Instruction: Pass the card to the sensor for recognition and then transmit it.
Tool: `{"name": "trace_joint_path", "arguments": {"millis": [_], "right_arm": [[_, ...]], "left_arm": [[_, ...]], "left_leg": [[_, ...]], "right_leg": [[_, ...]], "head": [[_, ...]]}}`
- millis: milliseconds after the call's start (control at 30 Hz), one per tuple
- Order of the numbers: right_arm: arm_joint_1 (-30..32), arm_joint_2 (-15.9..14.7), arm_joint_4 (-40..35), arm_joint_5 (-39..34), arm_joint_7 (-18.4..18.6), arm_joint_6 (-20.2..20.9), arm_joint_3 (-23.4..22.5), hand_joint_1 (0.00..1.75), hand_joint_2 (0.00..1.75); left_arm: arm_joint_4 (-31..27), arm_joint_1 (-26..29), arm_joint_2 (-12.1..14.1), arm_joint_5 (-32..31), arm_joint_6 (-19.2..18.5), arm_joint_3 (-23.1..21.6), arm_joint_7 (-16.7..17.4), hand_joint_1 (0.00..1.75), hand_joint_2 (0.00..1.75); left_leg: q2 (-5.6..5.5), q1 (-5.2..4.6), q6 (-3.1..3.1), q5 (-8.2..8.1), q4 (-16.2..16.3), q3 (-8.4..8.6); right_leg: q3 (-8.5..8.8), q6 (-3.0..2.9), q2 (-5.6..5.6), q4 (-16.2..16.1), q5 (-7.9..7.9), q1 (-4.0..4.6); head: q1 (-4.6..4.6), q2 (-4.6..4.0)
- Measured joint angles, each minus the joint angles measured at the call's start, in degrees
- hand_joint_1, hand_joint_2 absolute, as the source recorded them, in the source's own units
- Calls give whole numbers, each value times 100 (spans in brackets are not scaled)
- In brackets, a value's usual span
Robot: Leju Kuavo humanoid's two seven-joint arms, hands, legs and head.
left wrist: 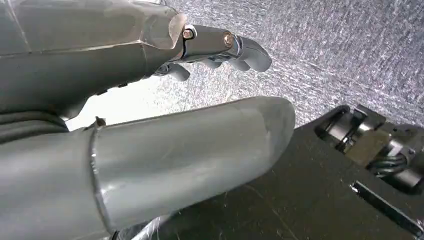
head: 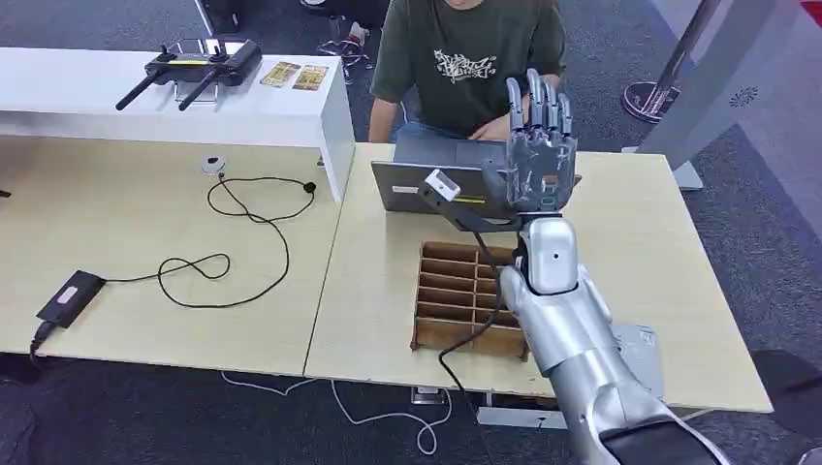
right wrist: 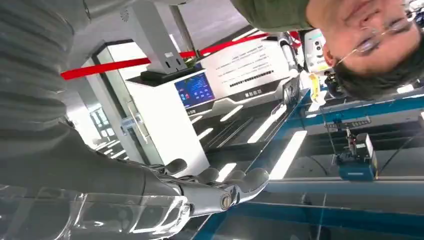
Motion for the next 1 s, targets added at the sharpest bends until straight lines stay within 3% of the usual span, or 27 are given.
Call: {"name": "trace_joint_path", "arguments": {"millis": [1000], "right_arm": [[1028,-275,-1361,-70,-293,0,-752,0,175]], "left_arm": [[0,10,17,-57,22,4,-17,0,0]], "left_leg": [[1,0,0,-1,0,0]], "right_leg": [[-3,0,3,-1,0,0]], "head": [[0,0]]}}
